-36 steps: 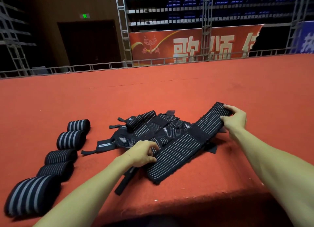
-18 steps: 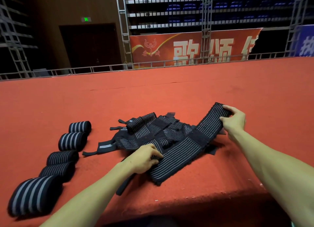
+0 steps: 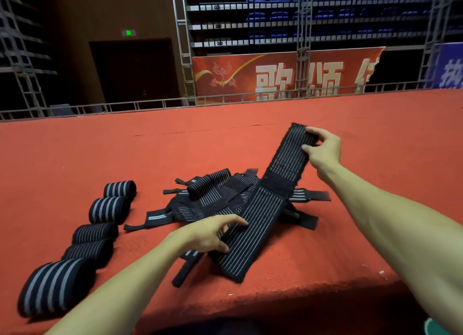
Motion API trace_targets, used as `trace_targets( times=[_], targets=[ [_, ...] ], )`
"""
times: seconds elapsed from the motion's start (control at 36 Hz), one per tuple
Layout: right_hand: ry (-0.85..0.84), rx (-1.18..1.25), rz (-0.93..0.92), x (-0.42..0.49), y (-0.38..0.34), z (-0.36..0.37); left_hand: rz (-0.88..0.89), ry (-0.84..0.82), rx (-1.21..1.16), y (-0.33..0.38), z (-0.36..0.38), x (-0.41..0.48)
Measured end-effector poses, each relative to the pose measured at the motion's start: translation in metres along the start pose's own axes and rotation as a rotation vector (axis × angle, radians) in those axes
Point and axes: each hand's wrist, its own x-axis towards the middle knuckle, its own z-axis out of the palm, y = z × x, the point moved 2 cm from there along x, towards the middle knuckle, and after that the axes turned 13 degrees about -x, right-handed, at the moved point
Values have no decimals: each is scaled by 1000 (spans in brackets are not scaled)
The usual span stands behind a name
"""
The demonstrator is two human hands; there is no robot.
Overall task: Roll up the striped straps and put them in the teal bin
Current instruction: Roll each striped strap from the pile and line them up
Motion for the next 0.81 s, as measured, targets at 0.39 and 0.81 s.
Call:
trace_targets(
  times=[0.39, 0.81],
  targets=[
    [-173, 93, -94, -14, -83, 56, -84, 168, -645, 23, 64, -30],
    [-330, 170, -32, -65, -50, 91, -202, -40, -66, 29, 56, -25]
  ],
)
